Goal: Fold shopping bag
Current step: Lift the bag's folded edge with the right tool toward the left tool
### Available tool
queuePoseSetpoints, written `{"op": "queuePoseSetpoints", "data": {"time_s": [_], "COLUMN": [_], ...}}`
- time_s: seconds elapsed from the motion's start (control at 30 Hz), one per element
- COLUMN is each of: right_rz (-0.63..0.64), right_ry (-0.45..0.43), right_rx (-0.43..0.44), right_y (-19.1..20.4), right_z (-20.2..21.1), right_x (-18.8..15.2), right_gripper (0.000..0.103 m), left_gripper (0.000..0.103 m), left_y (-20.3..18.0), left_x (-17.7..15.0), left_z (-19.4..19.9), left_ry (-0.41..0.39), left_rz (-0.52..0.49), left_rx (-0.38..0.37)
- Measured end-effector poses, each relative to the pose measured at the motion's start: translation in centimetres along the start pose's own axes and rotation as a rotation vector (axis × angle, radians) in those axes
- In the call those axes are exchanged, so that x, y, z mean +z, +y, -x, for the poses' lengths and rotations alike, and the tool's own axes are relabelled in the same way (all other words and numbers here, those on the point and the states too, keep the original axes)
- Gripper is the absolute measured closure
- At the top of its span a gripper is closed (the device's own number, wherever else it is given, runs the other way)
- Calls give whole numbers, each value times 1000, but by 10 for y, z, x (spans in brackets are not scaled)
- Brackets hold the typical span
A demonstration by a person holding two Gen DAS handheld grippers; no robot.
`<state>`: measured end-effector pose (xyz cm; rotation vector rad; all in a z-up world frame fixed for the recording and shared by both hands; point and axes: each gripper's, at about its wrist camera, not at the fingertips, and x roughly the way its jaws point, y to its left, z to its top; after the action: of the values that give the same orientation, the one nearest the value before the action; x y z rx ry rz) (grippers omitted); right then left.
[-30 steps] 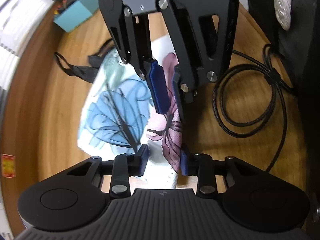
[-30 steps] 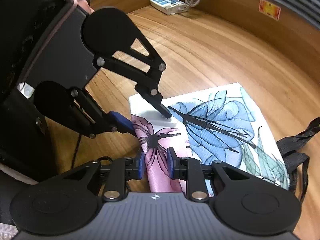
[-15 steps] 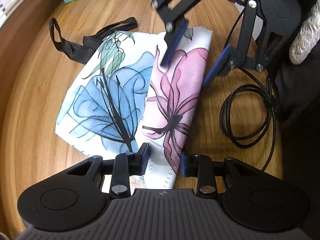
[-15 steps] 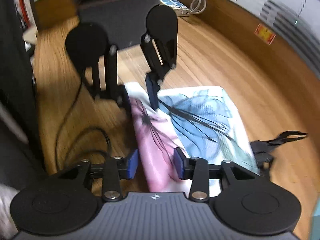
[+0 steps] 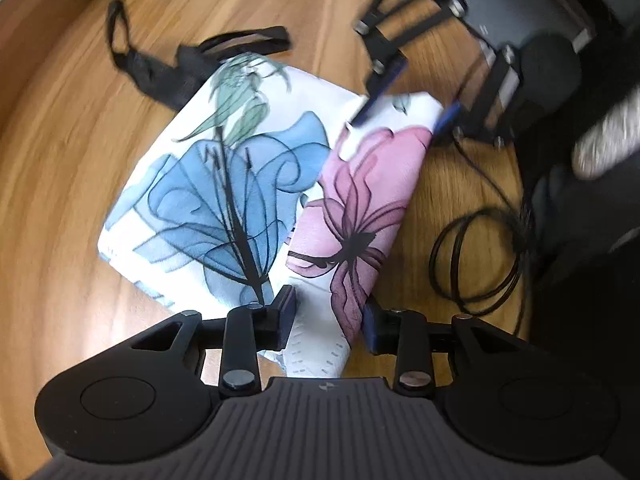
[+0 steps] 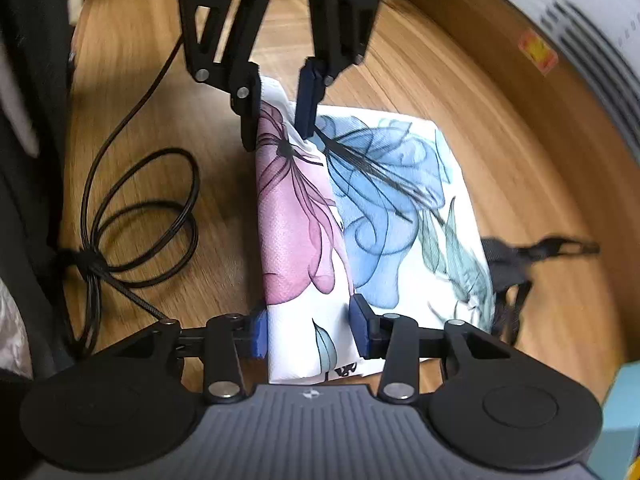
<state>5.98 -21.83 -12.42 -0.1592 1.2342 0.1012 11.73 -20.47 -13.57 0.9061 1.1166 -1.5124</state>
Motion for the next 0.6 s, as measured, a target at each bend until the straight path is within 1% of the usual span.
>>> {"op": "queuePoseSetpoints", "data": {"time_s": [0.17,0.27,0.33,0.4,0.43,0.5,0.53,0.6], "right_rz": [-233,-358,-437,-506,-530,-622,-650,-750], "right_ry": [-36,-58,-70,-81,-84,-97,-100,-112], "right_rx": [132,214,266,312,327,380,396,445], "right_y": [-32,-54,-65,-76,-79,-92,-95,-105], "right_z": [5,4,1,-1,-2,-8,-10,-17], "right_x": [-8,-15,-20,-26,-28,-36,-38,-47], "right_gripper": [59,60,60,60,60,60,60,60], "left_gripper": [62,60,60,60,60,60,58,57], "left_y": [36,49,57,63,66,76,80,89], "left_x": [-5,-17,-28,-34,-37,-44,-46,-52], "left_z": [-3,-1,1,1,2,2,2,1], "left_ry": [-34,-67,-96,-116,-123,-133,-132,-133], "left_rz": [214,325,418,482,512,610,642,728], "left_rx": [-117,-171,-214,-244,-258,-302,-317,-353]}}
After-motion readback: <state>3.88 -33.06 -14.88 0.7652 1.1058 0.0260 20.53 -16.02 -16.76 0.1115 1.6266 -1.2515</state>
